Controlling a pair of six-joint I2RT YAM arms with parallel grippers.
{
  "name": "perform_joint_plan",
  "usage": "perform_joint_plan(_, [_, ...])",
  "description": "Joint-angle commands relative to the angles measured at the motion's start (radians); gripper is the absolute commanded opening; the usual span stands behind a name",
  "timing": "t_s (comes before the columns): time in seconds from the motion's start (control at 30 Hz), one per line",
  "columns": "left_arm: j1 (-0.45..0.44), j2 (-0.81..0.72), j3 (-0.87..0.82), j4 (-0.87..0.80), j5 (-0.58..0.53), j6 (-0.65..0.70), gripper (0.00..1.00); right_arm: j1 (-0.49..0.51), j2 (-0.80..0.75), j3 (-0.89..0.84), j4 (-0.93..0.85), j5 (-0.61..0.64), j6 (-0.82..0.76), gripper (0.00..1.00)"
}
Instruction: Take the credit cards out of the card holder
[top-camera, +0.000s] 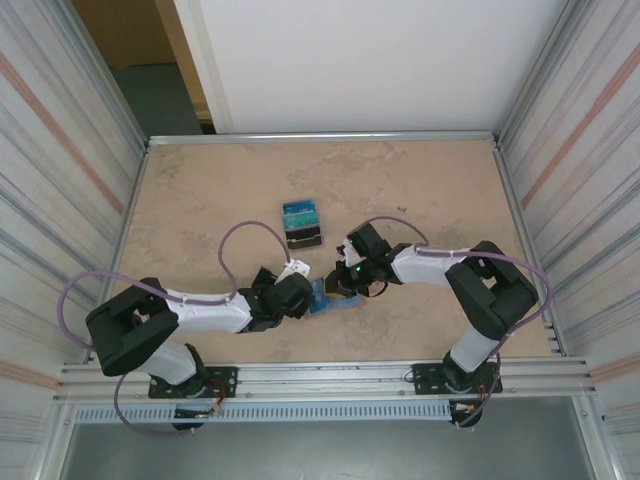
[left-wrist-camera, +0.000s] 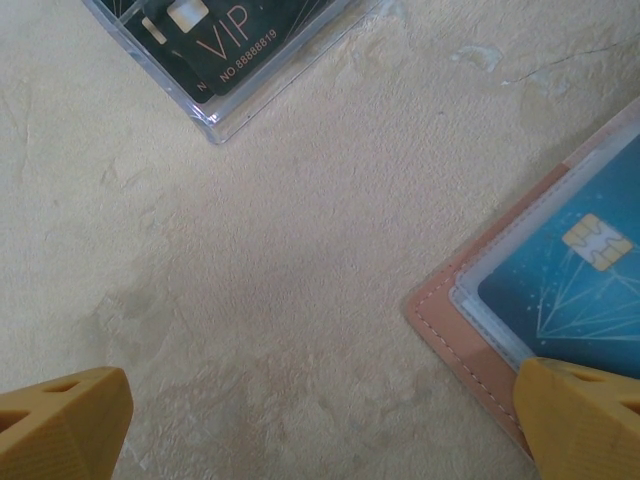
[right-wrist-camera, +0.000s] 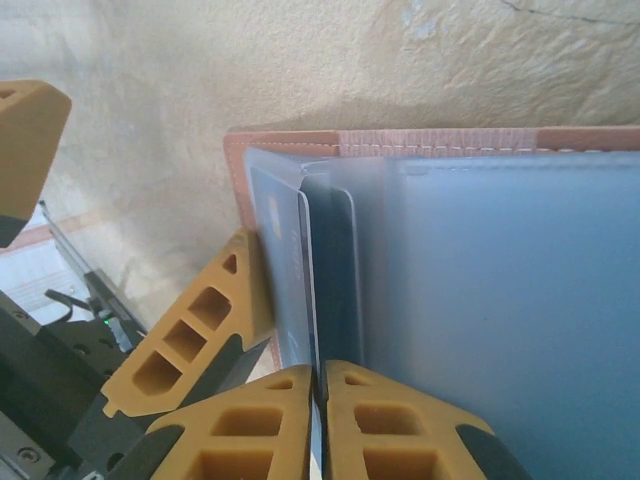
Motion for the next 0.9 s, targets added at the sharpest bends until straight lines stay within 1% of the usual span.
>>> perform_joint_plan(0.0, [-0.010, 0.025, 0.011, -0.035, -0.020, 0.000, 0.99, -0.007, -0.024, -0.018, 0.073, -0.054, 0.035, 0.12])
perform_joint_plan(0.1, [-0.011, 0.028, 0.011, -0.040, -0.020, -0.001, 0.99, -0.007, -0.022, -0.022, 0.089, -0.062, 0.042, 0.15])
perform_joint_plan(0.23, [-0.011, 0.029, 0.015, -0.048, -0.023, -0.001, 0.99, -0.014, -0.026, -0.033, 0.109, -0.069, 0.053, 0.16])
perform_joint_plan(0.47, [-0.011, 0.044, 0.023, -0.061, -0.025, -0.003, 0.99, -0.034, -0.031, -0.053, 0.145, -0.092, 0.059, 0.10])
perform_joint_plan(0.87, [-0.016, 0.069, 0.036, -0.069, -0.026, -0.010, 0.99, -0.056, -0.056, -0.087, 0.167, -0.101, 0.064, 0.08])
